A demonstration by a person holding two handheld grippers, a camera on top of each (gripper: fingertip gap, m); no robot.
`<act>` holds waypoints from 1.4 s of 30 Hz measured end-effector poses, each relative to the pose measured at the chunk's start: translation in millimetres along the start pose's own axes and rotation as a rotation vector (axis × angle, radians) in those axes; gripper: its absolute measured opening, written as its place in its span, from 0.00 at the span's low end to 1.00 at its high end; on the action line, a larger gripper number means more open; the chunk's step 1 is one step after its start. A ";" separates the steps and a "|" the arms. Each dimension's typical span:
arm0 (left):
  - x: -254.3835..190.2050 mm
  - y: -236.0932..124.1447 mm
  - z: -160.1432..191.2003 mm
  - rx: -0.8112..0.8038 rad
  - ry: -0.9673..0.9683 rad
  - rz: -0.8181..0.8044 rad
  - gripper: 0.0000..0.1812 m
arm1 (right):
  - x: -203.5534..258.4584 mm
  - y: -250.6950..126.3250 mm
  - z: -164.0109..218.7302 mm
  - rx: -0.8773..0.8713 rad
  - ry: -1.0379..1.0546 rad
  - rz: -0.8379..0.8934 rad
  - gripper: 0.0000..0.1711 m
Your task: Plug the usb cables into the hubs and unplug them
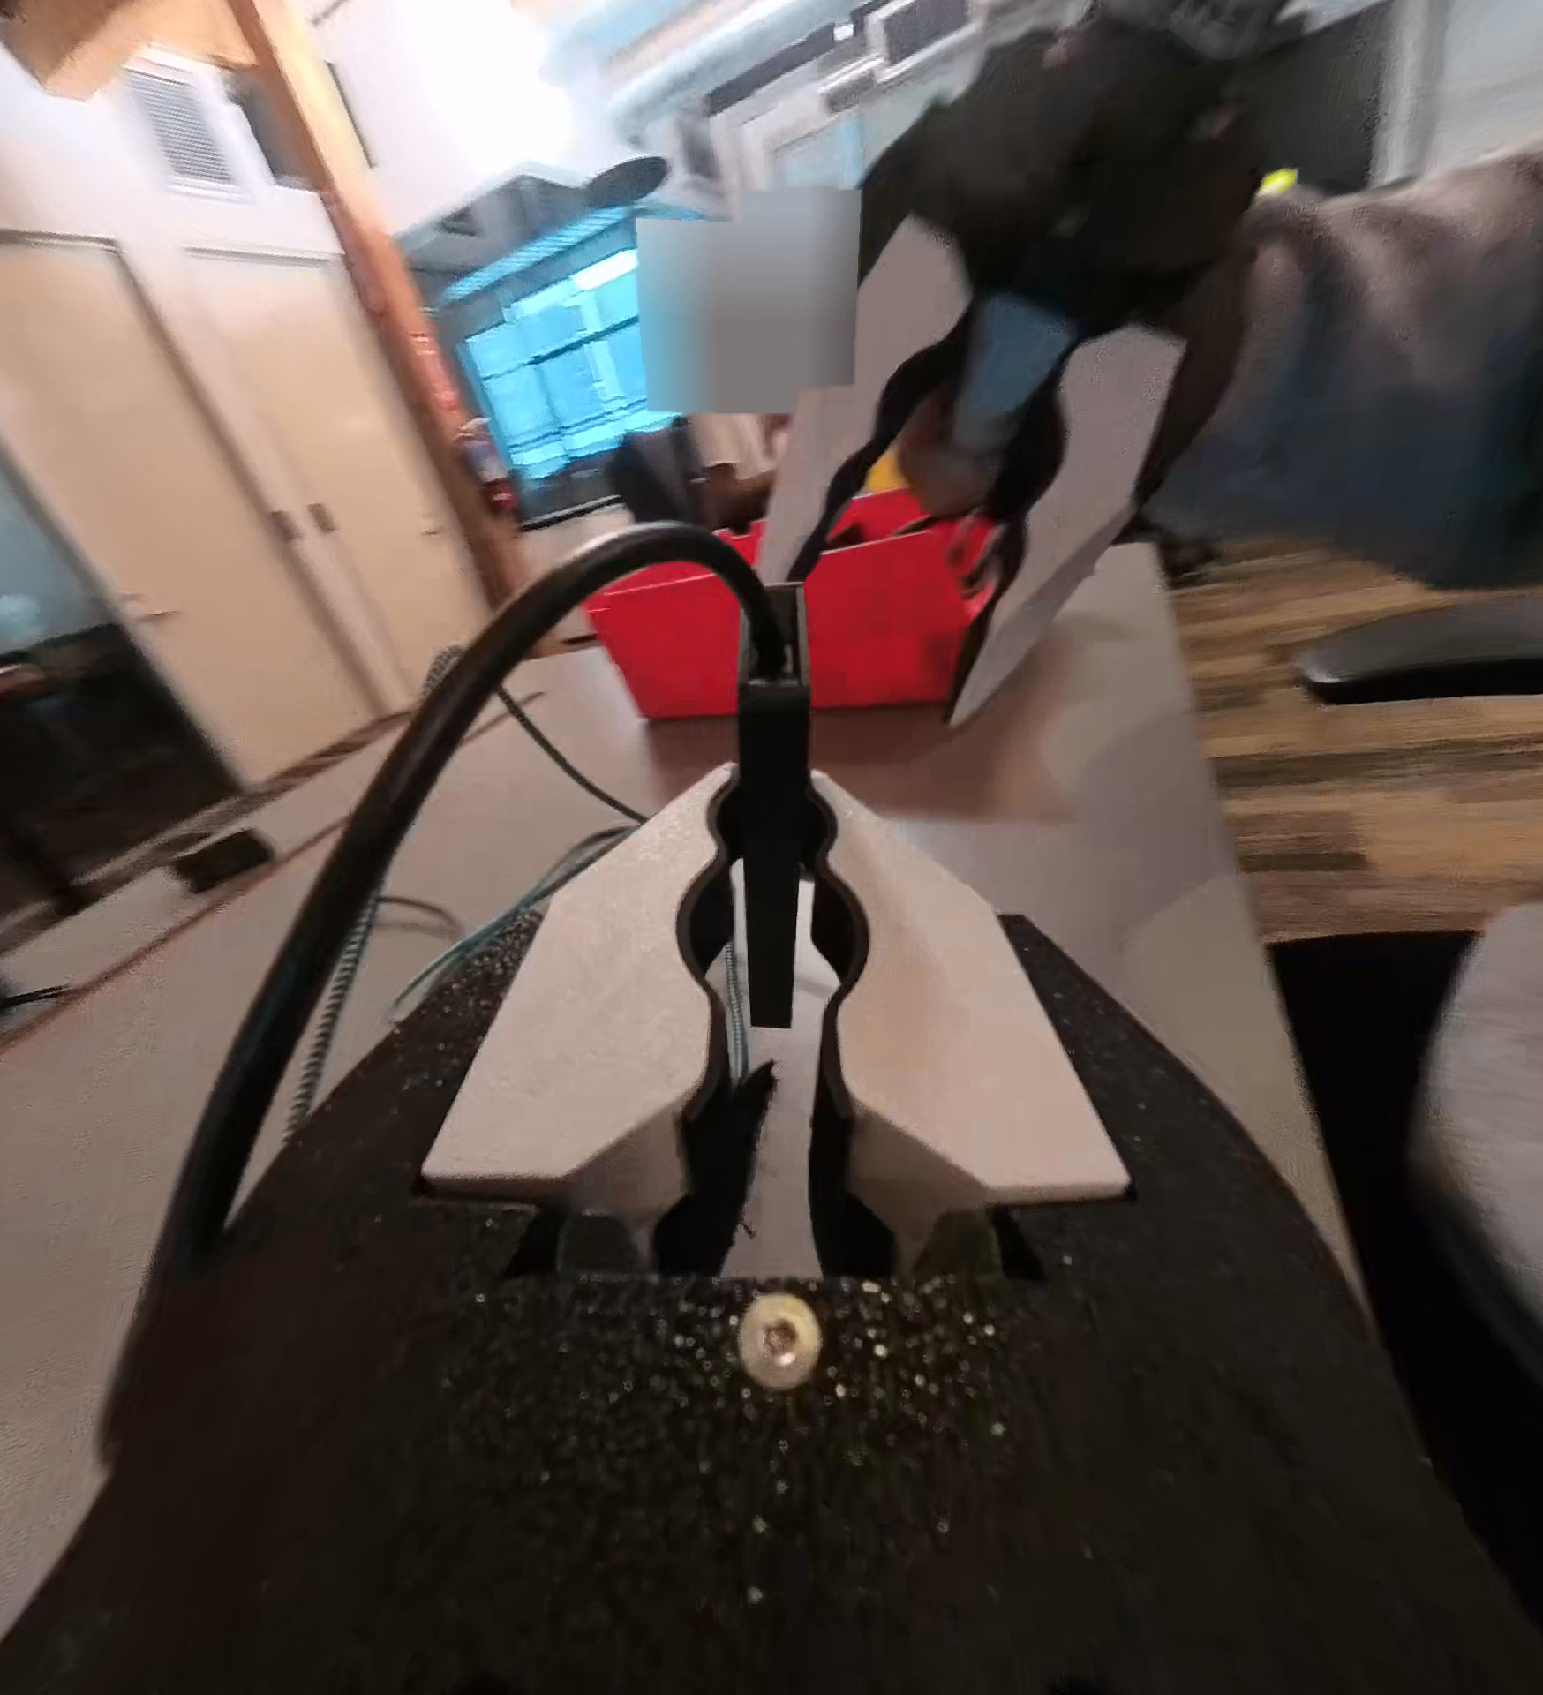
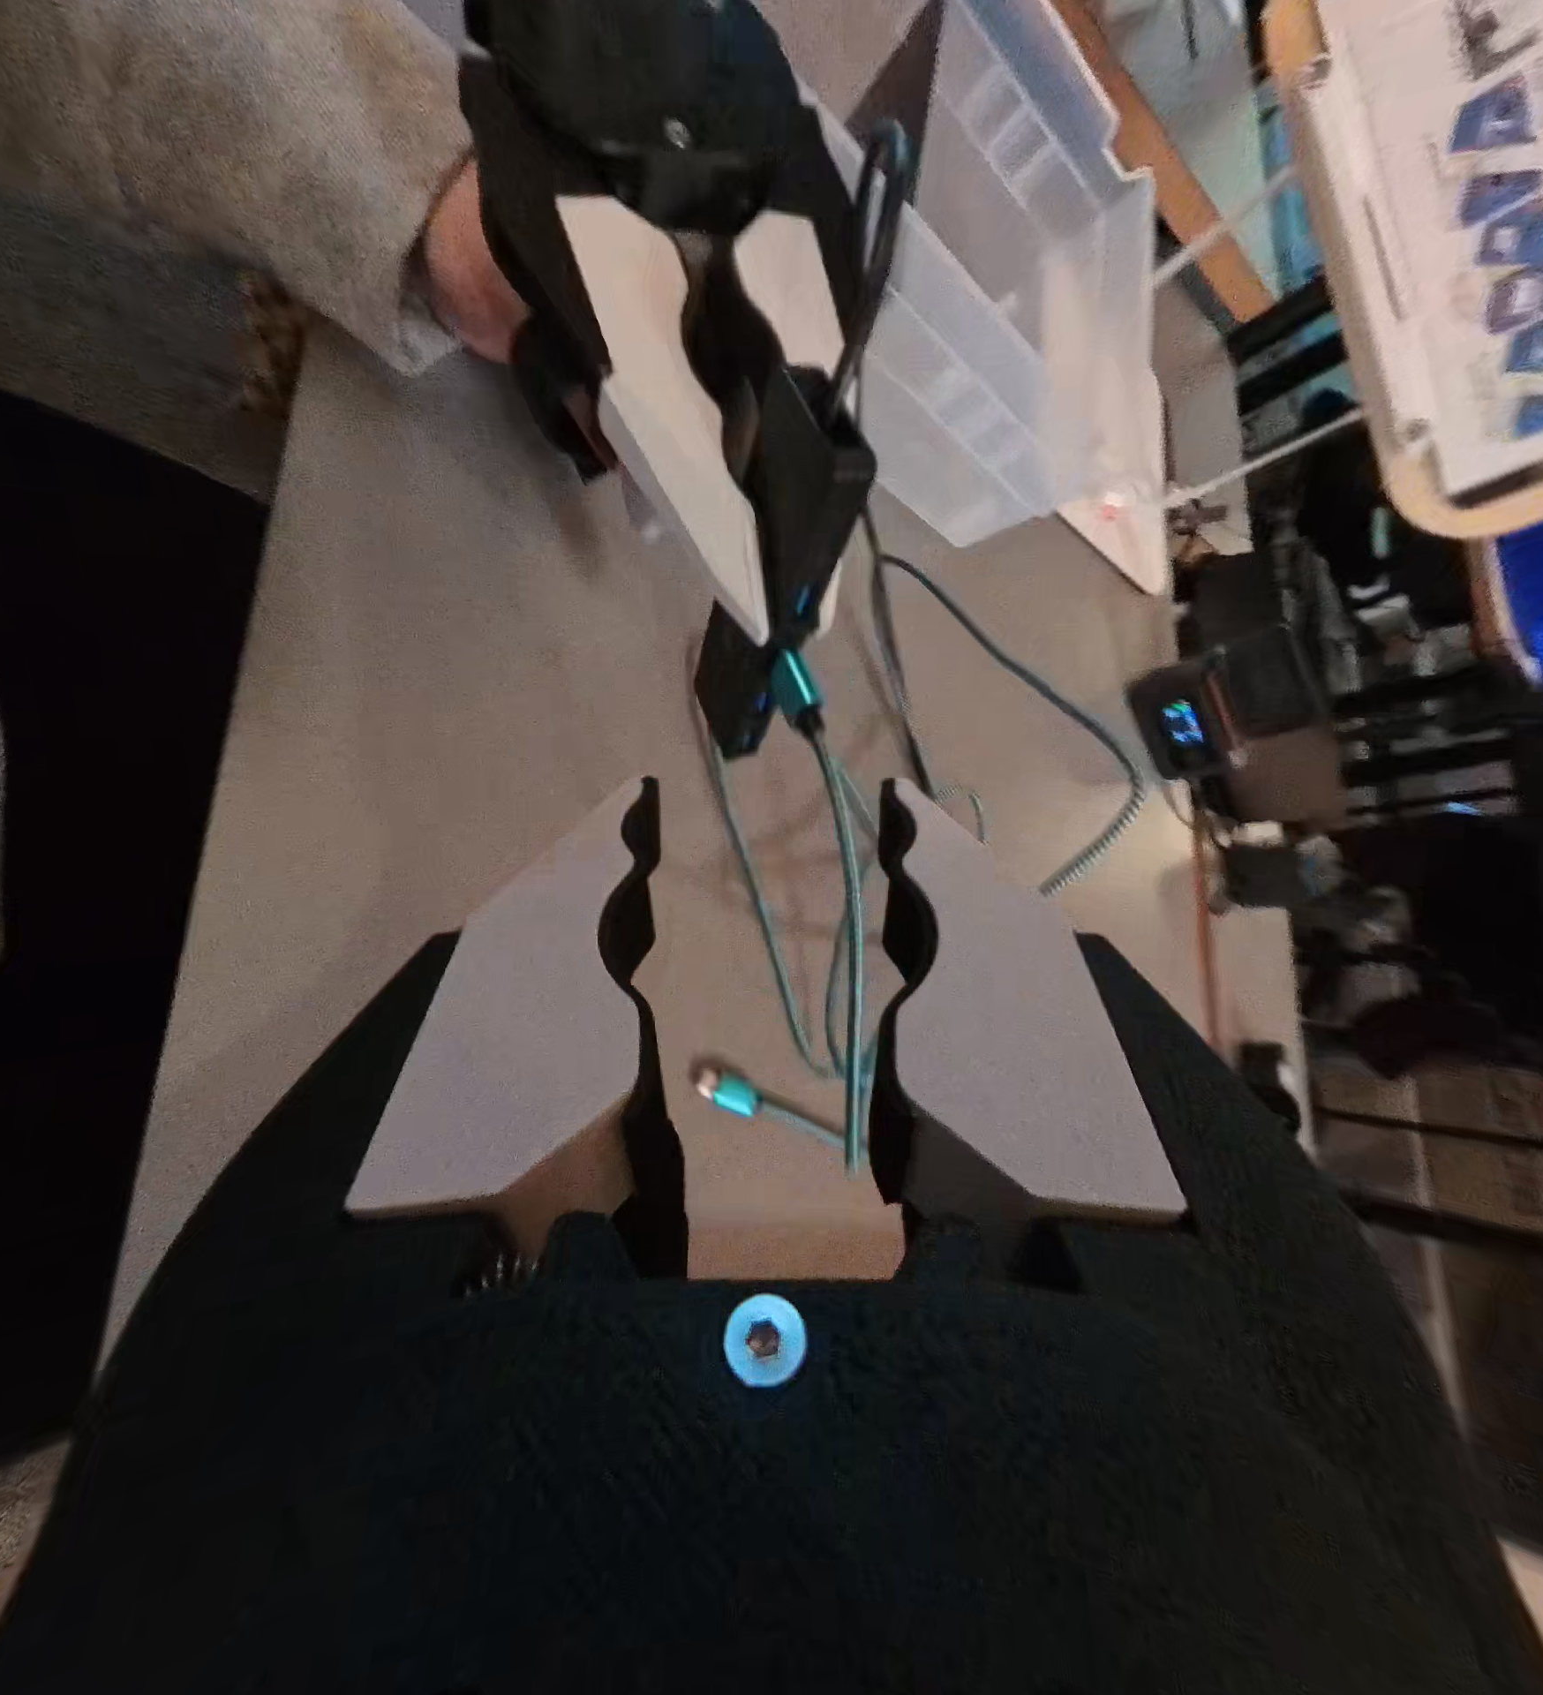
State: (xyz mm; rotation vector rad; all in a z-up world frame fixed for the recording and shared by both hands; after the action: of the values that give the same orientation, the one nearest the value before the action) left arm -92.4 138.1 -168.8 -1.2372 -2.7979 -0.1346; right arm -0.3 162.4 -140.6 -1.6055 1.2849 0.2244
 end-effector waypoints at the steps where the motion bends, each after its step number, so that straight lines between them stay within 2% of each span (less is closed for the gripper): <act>1: -4.8 1.4 0.9 0.004 -0.012 0.048 0.04 | 3.9 10.9 -3.5 -0.019 0.030 -0.041 0.27; 6: -19.7 8.4 11.6 0.082 0.049 0.128 0.04 | 12.9 35.2 -1.2 -0.027 0.084 -0.183 0.10; 12: -23.0 9.3 13.3 0.091 0.074 0.138 0.04 | 22.2 38.7 6.0 0.036 0.020 -0.222 0.04; 14: -23.0 11.9 14.8 0.103 0.122 0.084 0.05 | 20.1 39.4 9.5 0.058 -0.007 -0.204 0.02; 15: -18.4 14.8 15.1 0.110 0.150 0.004 0.05 | 19.6 39.5 10.9 0.073 -0.027 -0.191 0.02; 17: -23.6 19.3 24.6 0.183 0.188 0.021 0.05 | 21.6 41.2 11.5 0.081 -0.064 -0.178 0.02; 21: -30.1 17.8 27.8 0.216 0.273 0.032 0.05 | 28.9 43.2 12.5 0.115 -0.195 -0.087 0.03; 25: -40.7 22.8 33.7 0.256 0.341 0.060 0.05 | 39.4 37.6 18.6 0.070 -0.216 -0.074 0.03; 27: -19.9 12.0 47.1 0.372 0.401 -0.044 0.05 | 30.9 21.7 44.2 0.195 -0.269 -0.013 0.02; 28: -11.8 7.0 41.6 0.335 0.353 -0.069 0.05 | 23.0 7.3 59.6 0.220 -0.240 0.029 0.02; 30: -10.0 13.9 25.0 0.218 0.202 -0.060 0.05 | 10.5 -18.0 67.2 0.151 -0.033 0.036 0.02; 31: -11.0 19.9 26.9 0.230 0.218 -0.063 0.04 | 4.8 -26.9 65.4 0.146 -0.038 0.072 0.02; 33: -18.1 26.1 32.3 0.268 0.314 -0.062 0.04 | -1.6 -35.5 61.5 0.167 -0.078 0.130 0.02; 36: -34.4 23.8 36.4 0.285 0.454 -0.009 0.04 | -10.2 -35.4 73.1 0.212 -0.002 0.172 0.02; 39: -55.5 23.5 42.6 0.296 0.614 0.062 0.04 | -31.6 -31.7 91.1 0.275 0.093 0.292 0.02; 42: -61.0 26.4 53.5 0.355 0.690 0.087 0.04 | -58.6 -37.4 95.3 0.278 0.144 0.440 0.02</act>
State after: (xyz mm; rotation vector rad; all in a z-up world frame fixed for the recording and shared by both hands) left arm -33.9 117.1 -227.2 -0.9807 -2.0630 -0.0422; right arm 45.9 269.6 -123.4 -1.1079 1.6951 0.1914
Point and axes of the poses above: each gripper's, where its closed fingertips meet, y out along the fingers, z out of its underside, x = y × z across the jaws, the point moved 4 cm from there along -y, back along the fingers, and after that the axes turned 9 degrees about -y, right-handed, at the moved point
